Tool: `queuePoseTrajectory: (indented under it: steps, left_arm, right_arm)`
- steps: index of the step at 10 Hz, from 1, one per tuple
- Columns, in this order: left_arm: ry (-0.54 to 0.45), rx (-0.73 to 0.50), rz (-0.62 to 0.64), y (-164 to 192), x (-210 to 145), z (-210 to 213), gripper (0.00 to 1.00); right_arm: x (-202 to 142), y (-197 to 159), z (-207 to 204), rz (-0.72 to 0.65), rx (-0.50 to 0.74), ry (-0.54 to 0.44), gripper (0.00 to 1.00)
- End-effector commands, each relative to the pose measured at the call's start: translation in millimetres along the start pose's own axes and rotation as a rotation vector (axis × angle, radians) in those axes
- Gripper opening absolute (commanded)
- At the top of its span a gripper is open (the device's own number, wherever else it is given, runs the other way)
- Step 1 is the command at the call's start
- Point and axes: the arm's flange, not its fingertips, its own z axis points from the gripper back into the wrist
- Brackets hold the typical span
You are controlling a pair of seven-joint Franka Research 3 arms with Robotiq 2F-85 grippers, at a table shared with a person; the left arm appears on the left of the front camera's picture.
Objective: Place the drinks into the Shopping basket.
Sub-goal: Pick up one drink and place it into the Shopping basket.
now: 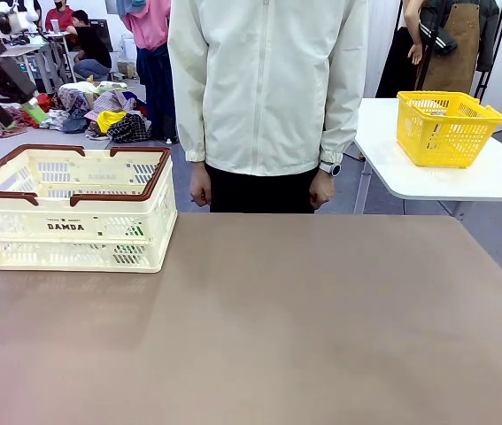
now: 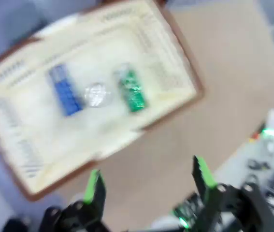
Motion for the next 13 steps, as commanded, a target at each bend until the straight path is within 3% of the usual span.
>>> queuePoseTrajectory:
  steps: [1, 2, 3, 5, 7, 8, 9, 13]
  left_arm:
    - [-0.017, -0.32, 0.085, -5.1, -58.7, -13.9, 0.93]
    - [0.019, -0.515, 0.226, -8.5, -79.9, -16.8, 0.93]
    - [-0.05, -0.638, 0.344, -3.2, -99.4, -18.1, 0.93]
    - [-0.203, -0.894, 0.306, 6.6, -150.4, -19.0, 0.93]
    - [-0.209, -0.929, 0.198, 22.7, -164.0, -16.8, 0.93]
    - [-0.185, -0.896, 0.223, 35.9, -152.2, -21.1, 0.93]
    - [-0.184, -0.917, 0.26, 20.2, -168.9, -16.4, 0.93]
    - [-0.184, -0.917, 0.26, 20.2, -168.9, -16.4, 0.93]
  right_arm:
    - [0.0, 0.0, 1.1, 0.019, 0.008, -0.001, 1.0]
    - [0.0, 0.0, 1.1, 0.019, 0.008, -0.001, 1.0]
    - [0.0, 0.0, 1.1, 0.019, 0.008, -0.001, 1.0]
    - [0.0, 0.0, 1.1, 0.019, 0.008, -0.001, 1.0]
    - [0.0, 0.0, 1.1, 0.019, 0.008, -0.001, 1.0]
    - [0.0, 0.0, 1.1, 0.019, 0.008, -0.001, 1.0]
    - [0.0, 0.0, 1.1, 0.019, 0.008, -0.001, 1.0]
    - [0.0, 0.0, 1.1, 0.019, 0.008, -0.001, 1.0]
